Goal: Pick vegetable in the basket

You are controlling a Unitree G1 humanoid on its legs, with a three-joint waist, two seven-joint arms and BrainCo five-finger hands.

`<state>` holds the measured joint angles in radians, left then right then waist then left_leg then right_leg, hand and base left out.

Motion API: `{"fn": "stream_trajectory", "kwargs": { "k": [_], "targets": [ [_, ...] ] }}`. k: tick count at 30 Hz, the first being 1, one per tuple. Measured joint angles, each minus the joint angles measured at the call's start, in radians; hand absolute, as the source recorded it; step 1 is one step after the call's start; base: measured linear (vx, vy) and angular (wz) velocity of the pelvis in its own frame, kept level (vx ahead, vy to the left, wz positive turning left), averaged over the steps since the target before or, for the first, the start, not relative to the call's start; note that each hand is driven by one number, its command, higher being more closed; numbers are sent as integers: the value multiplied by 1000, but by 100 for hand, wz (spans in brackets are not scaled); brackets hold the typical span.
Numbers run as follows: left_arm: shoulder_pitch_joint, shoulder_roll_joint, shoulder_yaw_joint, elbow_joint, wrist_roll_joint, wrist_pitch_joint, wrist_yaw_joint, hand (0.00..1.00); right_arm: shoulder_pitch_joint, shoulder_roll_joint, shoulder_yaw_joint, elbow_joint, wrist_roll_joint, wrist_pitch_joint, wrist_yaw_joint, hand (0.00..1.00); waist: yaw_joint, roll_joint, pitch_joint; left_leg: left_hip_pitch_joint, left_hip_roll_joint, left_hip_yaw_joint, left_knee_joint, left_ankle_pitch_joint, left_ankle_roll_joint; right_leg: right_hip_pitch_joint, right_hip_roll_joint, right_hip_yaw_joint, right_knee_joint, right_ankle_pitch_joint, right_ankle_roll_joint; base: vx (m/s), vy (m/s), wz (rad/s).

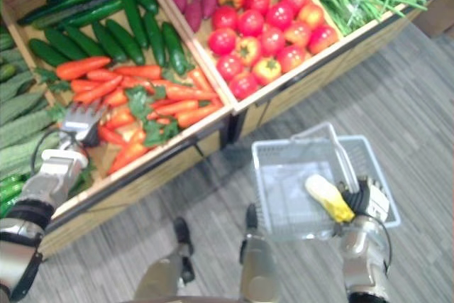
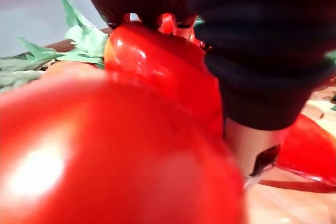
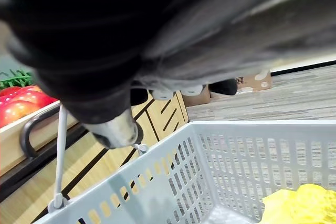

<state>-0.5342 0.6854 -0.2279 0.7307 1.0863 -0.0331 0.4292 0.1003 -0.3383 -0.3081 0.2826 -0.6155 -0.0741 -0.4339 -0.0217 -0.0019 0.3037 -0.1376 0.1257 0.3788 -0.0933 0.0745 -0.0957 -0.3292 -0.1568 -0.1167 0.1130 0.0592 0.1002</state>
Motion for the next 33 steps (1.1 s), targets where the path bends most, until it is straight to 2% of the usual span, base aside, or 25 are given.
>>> {"fn": "stream_trajectory", "kwargs": {
  "k": [12,19,23,26,33],
  "targets": [
    [-18,-14,-39,10,26,-2,-1,100,27,0,0,-41,6,-5,-4,100,1,0,0,15,3,19,0,-3,-3,8,2,12,0,0,0,-1,18,-2],
    [-7,-15,-51,7,26,-24,-9,100,34,1,2,-42,5,-5,-3,100,1,0,0,37,5,20,0,-5,-5,35,3,11,-7,0,0,-1,4,0],
    [46,-15,-47,-49,17,-31,-11,100,46,3,3,-43,5,-5,-3,100,1,2,-1,42,5,19,0,-8,-6,44,3,9,-9,0,0,-2,10,0],
    [83,-21,-27,-74,15,-33,-13,100,53,3,3,-43,5,-5,0,100,1,4,-3,55,5,17,0,-7,-6,57,3,6,-12,0,0,6,8,1],
    [215,-92,154,-202,-104,-29,-11,100,76,15,2,-39,4,-1,8,100,1,17,-11,72,4,0,0,-8,-6,90,1,-10,-24,0,1,0,25,6]
  ]
}}
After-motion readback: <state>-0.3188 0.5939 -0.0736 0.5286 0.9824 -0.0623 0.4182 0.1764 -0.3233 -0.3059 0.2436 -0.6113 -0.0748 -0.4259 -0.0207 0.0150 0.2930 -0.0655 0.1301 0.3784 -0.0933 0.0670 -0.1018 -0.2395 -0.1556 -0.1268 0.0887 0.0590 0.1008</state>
